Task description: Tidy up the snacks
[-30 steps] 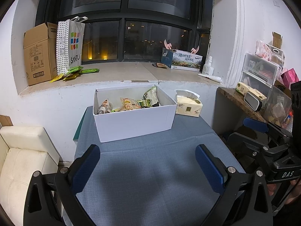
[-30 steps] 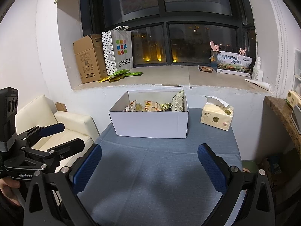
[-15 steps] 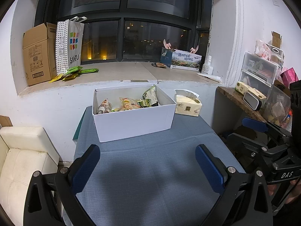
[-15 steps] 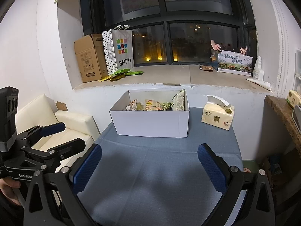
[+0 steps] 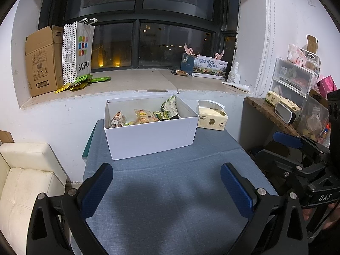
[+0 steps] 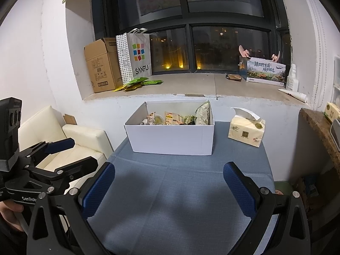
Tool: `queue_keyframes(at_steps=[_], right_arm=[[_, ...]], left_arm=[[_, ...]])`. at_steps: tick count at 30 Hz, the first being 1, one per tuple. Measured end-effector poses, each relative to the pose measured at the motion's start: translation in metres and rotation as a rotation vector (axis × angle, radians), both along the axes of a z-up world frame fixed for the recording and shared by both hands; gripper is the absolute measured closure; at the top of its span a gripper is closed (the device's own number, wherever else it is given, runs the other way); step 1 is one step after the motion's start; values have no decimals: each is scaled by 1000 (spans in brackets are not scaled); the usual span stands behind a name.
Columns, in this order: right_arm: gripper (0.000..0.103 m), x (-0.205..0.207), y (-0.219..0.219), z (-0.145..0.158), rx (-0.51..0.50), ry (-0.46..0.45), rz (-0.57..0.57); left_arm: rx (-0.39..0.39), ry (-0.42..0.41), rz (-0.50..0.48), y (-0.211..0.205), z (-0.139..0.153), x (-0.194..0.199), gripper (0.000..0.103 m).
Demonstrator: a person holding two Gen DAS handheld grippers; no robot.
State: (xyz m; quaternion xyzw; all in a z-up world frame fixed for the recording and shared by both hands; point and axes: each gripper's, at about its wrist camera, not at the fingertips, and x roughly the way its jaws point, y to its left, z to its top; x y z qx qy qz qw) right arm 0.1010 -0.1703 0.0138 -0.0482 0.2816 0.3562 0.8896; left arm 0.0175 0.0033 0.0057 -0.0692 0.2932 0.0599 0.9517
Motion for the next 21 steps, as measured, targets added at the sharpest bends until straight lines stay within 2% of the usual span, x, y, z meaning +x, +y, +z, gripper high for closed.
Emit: queue_keyframes(at_steps=[21], right_arm=[[0,0,1,-1,-5,1,4]], left_arm=[[1,1,2,2,0,0,0]])
